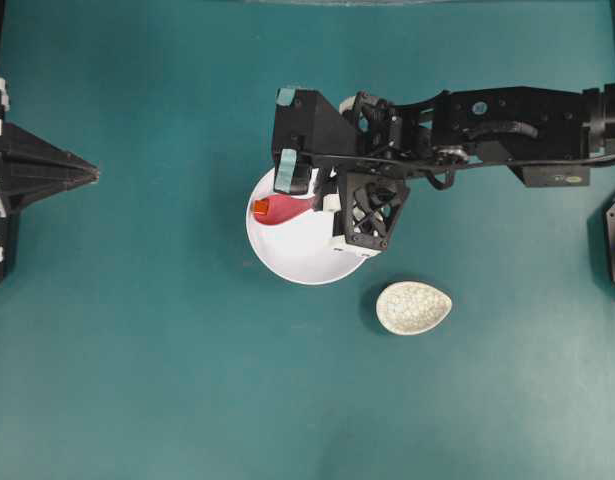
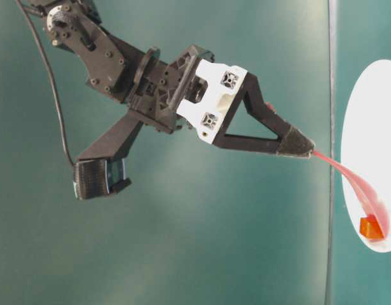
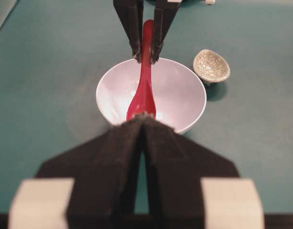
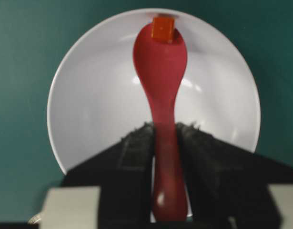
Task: Grip the spoon and scoop the red block from the bowl with right arm.
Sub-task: 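Push the spoon under the red cube and tilt it up to scoop, then raise the spoon holding the red cube above the bowl with the right gripper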
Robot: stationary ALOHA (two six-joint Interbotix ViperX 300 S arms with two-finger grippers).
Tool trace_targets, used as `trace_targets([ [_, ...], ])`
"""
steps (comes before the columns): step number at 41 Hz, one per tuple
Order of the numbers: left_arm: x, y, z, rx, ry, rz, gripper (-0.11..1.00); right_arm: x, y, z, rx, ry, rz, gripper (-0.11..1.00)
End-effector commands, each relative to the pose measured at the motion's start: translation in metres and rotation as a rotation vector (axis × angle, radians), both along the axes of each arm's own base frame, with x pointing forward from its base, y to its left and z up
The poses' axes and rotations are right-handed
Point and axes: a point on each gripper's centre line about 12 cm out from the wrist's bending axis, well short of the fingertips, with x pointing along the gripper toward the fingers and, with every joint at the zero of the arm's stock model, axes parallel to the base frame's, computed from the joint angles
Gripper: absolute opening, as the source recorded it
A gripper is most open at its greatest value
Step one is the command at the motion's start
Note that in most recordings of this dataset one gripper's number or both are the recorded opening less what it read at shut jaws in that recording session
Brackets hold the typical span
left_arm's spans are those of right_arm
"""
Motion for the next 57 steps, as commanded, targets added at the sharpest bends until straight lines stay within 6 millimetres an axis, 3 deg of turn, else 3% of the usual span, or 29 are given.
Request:
trace_targets([
  [1, 0.003, 0.001, 0.010, 0.003, -0.026, 0.003, 0.00, 0.000, 0.000, 0.020, -0.007, -0.056, 0.001, 0.24],
  [25, 0.003, 0.001, 0.010, 0.002, -0.026, 0.003, 0.00, -0.016, 0.003, 0.021, -0.003, -0.088, -0.008, 0.24],
  [40, 0.003, 0.001, 0.010, 0.000, -0.026, 0.004, 0.00, -0.033, 0.005, 0.028, -0.032, -0.303, -0.025, 0.24],
  [57, 0.003, 0.001, 0.010, 0.002, -0.026, 0.003, 0.00, -0.068, 0.029, -0.006, -0.041, -0.516, -0.002, 0.24],
])
